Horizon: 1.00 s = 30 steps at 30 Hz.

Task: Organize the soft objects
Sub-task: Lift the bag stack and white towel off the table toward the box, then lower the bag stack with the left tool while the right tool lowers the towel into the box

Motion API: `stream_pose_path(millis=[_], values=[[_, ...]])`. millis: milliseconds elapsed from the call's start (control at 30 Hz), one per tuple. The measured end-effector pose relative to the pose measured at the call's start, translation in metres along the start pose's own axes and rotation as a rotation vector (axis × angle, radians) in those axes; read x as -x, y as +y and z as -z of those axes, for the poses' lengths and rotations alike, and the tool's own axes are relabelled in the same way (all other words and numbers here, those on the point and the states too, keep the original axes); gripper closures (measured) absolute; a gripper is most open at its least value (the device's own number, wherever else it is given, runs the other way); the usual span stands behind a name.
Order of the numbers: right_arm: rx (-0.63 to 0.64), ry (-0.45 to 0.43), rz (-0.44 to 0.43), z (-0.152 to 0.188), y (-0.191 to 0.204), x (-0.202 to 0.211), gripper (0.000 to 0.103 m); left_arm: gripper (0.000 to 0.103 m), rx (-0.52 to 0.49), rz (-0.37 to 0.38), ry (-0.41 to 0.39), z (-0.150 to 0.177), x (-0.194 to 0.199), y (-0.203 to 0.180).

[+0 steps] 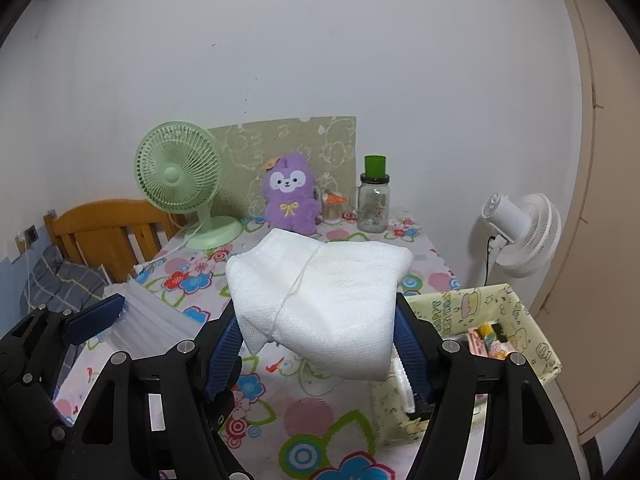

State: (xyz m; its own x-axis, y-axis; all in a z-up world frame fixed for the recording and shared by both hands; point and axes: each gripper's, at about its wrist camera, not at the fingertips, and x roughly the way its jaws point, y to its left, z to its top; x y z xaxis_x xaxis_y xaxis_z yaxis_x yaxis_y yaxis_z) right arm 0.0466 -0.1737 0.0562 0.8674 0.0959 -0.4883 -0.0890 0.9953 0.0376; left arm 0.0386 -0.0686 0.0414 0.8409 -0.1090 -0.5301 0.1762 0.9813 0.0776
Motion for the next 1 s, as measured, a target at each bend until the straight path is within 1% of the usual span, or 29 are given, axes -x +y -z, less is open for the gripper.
stream_pose_path(millis=[500, 867, 1000], values=[[-0.036, -0.017, 0.04, -0.004, -0.043, 0.006, 0.031, 0.011, -0.055, 0.04, -0.011, -0.016, -0.006, -0.04], [-0.068, 0.006, 0.081, -0.002, -0.078, -0.005, 0.031, 0.011, -0.098, 0.089, 0.014, -0.023, -0.026, -0.072], [-0.073, 0.016, 0.082, 0.0, -0.088, -0.011, 0.031, 0.011, -0.107, 0.104, 0.023, -0.025, -0.034, -0.082]])
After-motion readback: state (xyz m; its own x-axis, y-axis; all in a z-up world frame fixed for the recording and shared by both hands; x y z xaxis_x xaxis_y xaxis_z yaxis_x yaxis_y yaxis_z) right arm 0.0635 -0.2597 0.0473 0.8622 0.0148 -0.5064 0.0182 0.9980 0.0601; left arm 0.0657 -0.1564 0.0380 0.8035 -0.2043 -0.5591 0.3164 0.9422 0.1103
